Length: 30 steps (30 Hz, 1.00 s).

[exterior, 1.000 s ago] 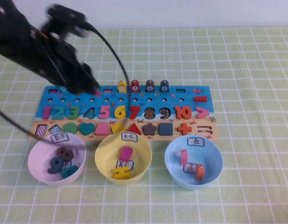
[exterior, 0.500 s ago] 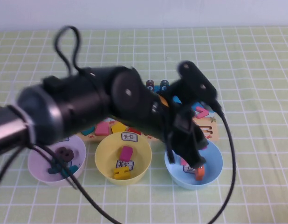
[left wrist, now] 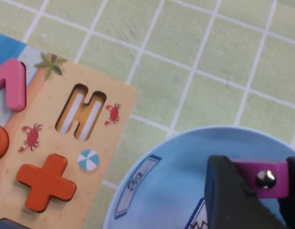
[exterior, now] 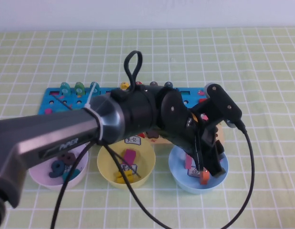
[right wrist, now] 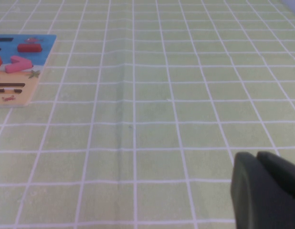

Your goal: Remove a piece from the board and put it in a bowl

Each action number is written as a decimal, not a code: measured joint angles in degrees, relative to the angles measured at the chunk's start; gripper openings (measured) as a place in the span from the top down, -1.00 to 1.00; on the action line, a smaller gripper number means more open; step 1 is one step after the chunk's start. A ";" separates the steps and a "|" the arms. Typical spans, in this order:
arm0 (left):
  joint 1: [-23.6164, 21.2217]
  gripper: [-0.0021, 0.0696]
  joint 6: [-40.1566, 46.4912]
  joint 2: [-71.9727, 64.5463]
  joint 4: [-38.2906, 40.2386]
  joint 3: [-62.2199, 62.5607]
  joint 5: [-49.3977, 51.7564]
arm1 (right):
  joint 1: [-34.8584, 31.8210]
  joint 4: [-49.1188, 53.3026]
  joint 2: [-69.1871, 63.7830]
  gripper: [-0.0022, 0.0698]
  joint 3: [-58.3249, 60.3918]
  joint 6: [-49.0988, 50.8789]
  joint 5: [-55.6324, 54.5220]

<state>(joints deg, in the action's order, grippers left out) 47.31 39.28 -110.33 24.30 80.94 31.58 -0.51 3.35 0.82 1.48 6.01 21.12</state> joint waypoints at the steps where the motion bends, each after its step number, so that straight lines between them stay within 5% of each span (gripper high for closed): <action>1: 0.00 0.41 -1.19 -0.51 -1.57 0.71 0.71 | 0.00 0.00 0.00 0.99 0.00 0.00 0.00; 9: 0.00 0.41 -8.15 -4.92 -12.42 4.65 6.66 | 0.00 0.00 0.00 0.99 0.00 0.00 0.00; 14: 0.00 0.40 -8.58 -5.32 -13.33 4.89 7.08 | 0.00 0.00 0.00 0.99 0.00 0.00 0.00; 22: 0.00 0.02 -9.10 -5.32 -13.33 5.12 6.62 | 0.00 0.00 0.00 0.99 0.00 0.00 0.00; 30: -0.10 0.05 -9.10 -0.21 -13.37 5.12 3.21 | 0.00 0.00 0.00 0.99 0.00 0.00 0.00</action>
<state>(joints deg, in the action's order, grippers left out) 47.21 30.18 -110.53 10.93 86.06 34.78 -0.51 3.35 0.82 1.48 6.01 21.12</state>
